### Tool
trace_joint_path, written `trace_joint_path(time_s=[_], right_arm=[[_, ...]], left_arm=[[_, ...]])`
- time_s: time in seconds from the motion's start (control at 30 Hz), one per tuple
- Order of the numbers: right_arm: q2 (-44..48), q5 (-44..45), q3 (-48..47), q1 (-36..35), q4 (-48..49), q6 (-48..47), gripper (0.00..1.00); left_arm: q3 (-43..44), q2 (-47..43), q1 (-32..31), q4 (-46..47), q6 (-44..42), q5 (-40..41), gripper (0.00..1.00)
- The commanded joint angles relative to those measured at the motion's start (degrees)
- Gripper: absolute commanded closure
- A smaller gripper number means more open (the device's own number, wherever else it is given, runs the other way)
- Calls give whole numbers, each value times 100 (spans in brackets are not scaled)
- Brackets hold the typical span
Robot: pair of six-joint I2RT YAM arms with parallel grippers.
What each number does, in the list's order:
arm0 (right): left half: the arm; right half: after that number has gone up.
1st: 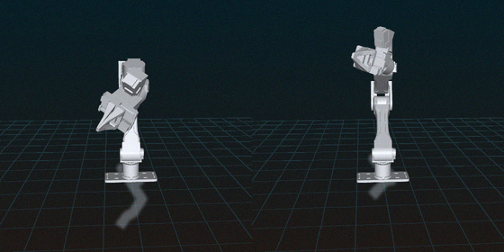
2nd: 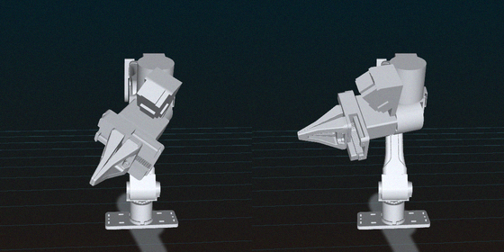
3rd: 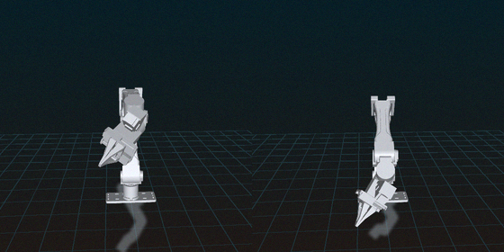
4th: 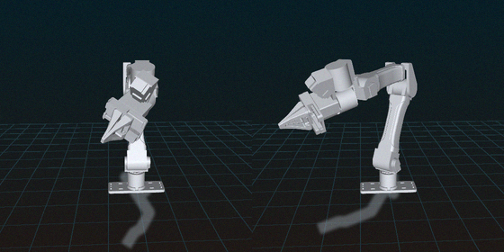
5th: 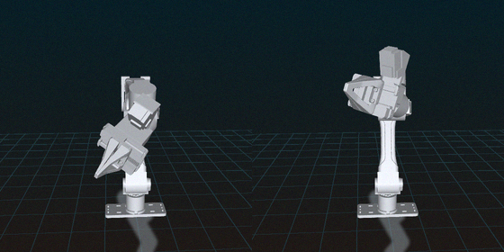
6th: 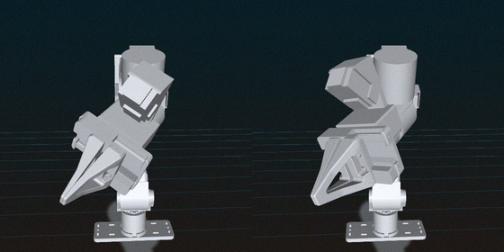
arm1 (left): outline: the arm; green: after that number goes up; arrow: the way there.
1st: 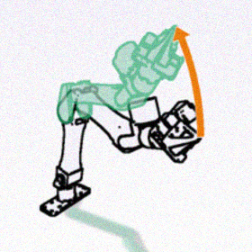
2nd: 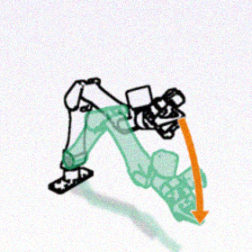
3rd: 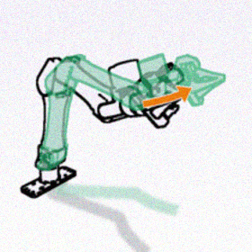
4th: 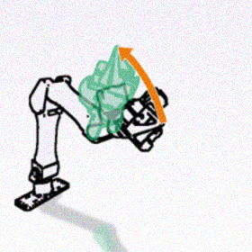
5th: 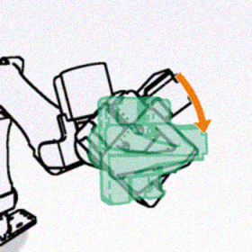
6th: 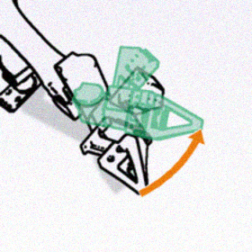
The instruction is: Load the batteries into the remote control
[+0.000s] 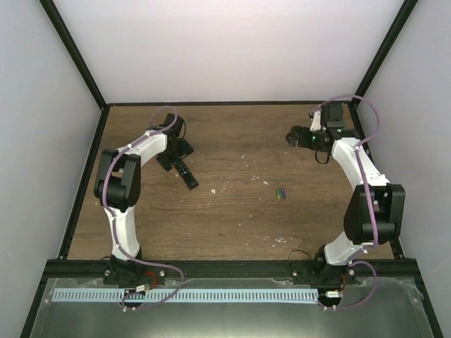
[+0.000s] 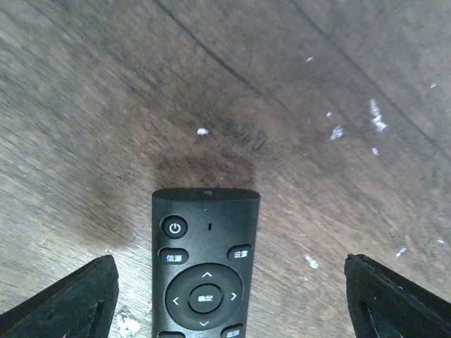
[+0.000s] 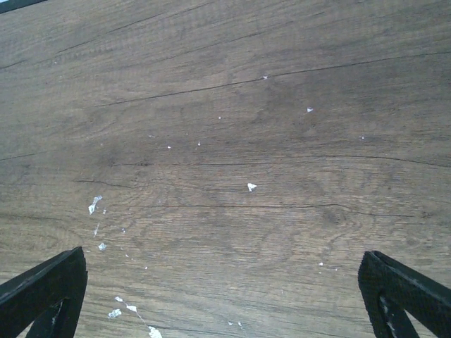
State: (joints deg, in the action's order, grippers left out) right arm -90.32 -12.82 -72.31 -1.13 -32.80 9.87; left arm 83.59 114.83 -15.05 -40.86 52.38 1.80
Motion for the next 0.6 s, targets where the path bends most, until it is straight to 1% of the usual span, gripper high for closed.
trace_joint_path(time_s=[0.0, 0.43, 0.57], right_arm=[[-24, -63, -314, -39, 41, -114, 0], [-165, -168, -493, -46, 24, -195, 0], [-174, -172, -528, -45, 53, -219, 0]], left_arm=[[-134, 136, -40, -84, -104, -154, 12], [-58, 314, -86, -225, -346, -283, 18], [54, 373, -87, -385, -436, -189, 19]])
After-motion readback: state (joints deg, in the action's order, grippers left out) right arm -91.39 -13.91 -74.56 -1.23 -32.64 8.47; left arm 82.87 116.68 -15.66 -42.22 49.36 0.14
